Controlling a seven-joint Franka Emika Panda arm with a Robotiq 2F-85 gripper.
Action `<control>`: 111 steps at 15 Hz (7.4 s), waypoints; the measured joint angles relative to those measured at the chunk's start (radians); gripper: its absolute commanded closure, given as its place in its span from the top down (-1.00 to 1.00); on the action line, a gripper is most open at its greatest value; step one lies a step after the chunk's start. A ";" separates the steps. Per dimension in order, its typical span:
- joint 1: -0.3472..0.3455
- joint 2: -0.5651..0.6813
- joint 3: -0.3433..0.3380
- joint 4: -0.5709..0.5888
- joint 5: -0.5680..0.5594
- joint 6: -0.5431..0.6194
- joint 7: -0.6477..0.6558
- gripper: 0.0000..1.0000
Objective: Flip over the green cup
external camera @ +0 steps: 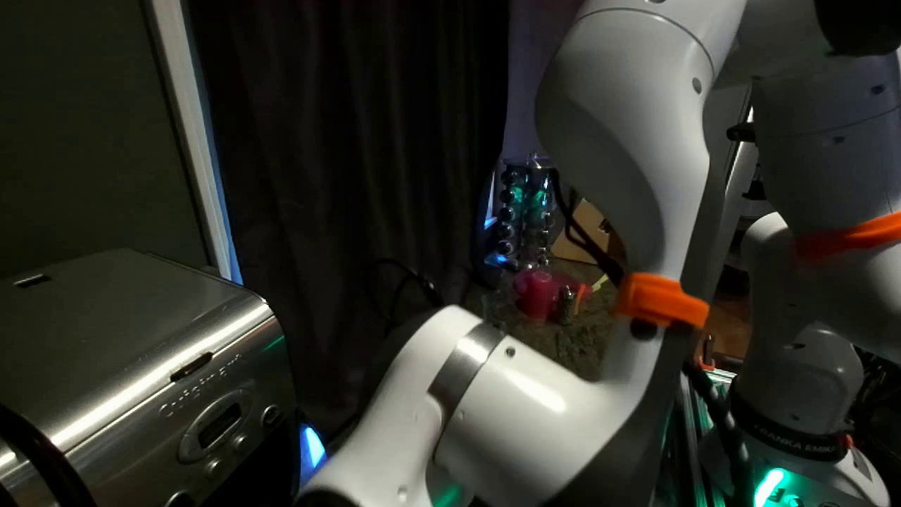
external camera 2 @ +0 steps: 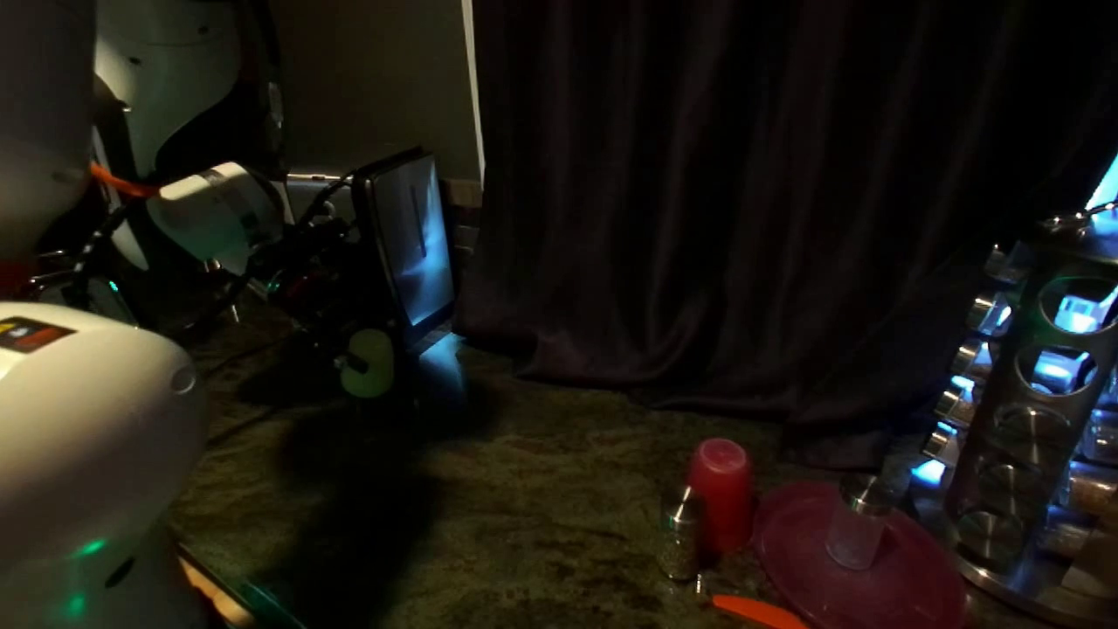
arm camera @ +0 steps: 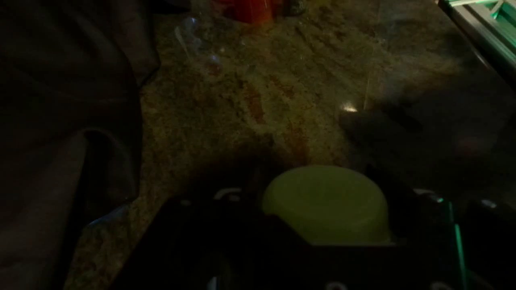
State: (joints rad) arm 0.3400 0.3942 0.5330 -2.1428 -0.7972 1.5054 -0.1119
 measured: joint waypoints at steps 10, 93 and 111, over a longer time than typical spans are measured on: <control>-0.244 -0.510 -0.149 -0.448 0.355 0.713 -0.358 -0.21; 0.287 -0.094 -0.049 -0.190 0.208 0.116 0.734 1.00; 0.329 -0.064 -0.122 -0.144 0.226 0.133 0.903 1.00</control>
State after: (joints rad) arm 0.6694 0.3301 0.4109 -2.2868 -0.5714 1.6382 0.7907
